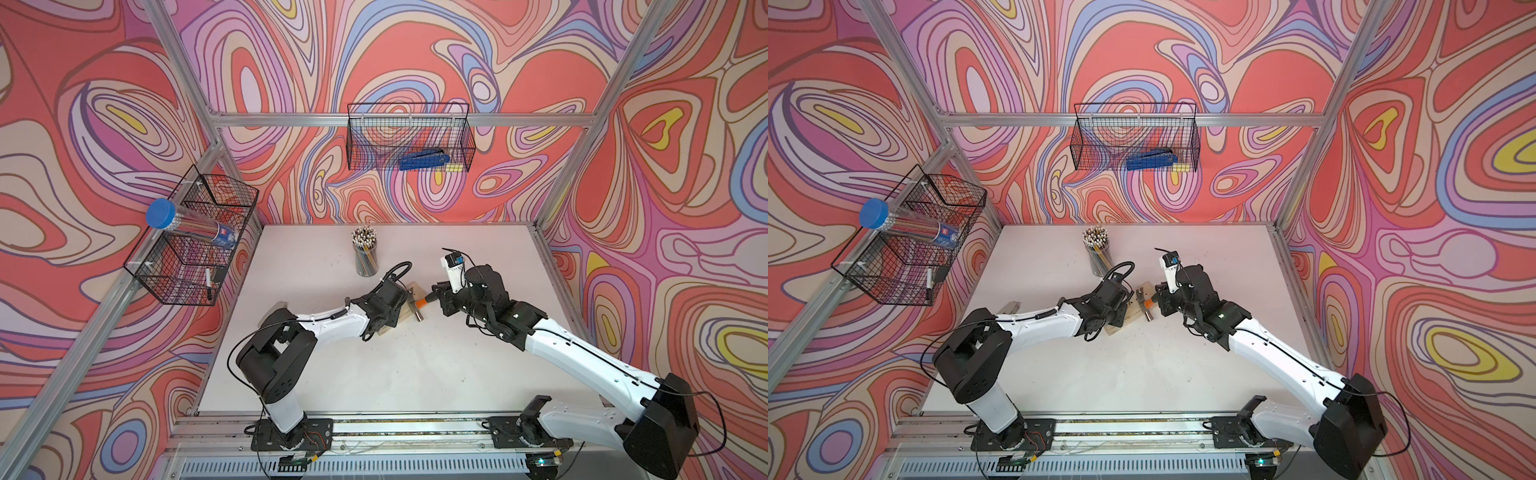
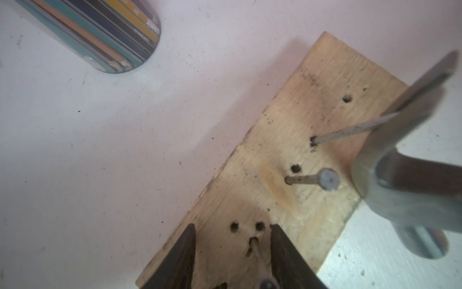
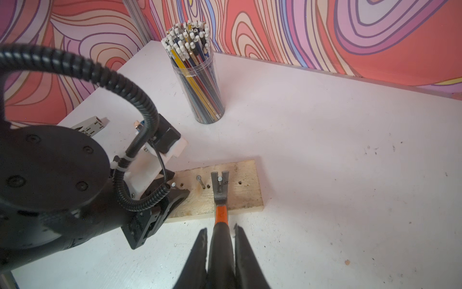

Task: Use a claw hammer to pull out a nail
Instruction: Remove the nail from the mounting plate.

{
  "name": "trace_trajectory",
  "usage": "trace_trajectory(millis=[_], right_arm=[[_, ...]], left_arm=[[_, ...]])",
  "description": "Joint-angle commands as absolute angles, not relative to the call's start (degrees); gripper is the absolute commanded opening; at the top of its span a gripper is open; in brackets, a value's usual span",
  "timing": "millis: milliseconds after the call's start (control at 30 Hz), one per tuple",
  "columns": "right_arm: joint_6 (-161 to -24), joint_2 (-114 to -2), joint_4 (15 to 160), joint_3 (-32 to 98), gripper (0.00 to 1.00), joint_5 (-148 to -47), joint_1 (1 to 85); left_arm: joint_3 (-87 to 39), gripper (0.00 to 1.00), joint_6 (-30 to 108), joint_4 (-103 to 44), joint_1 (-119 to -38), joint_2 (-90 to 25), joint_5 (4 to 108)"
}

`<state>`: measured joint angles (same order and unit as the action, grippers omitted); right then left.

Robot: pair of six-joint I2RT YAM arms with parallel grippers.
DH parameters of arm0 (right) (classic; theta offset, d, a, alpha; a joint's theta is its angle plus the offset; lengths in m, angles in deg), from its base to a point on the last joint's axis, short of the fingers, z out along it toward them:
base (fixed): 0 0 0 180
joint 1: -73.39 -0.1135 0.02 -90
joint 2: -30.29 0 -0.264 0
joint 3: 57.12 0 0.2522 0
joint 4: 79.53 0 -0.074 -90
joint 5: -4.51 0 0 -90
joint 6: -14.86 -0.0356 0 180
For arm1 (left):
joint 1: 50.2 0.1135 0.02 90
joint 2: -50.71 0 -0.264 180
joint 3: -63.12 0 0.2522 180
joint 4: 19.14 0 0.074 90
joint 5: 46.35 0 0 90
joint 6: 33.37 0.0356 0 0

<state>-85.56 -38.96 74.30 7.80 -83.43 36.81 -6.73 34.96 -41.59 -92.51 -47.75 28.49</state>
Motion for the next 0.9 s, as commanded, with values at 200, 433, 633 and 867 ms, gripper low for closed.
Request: trace_trajectory(millis=[200,433,633,867], right_arm=[[-86.81,-44.34,72.05,1.69,0.0,-81.23,36.56],[-86.41,-43.2,72.79,0.69,0.0,-79.84,36.57],[-86.82,-43.42,73.61,0.32,0.0,-79.51,36.52],[-87.79,-42.24,75.39,-1.33,0.0,-78.55,36.56]], left_arm=[[-3.46,0.49,34.83,-49.6,-93.53,-52.21,32.31],[-3.03,0.49,34.74,-49.57,-93.62,-52.25,32.01],[-2.85,0.49,34.57,-49.53,-93.61,-52.35,32.09],[-3.03,0.49,34.65,-49.6,-93.58,-52.45,32.16]])
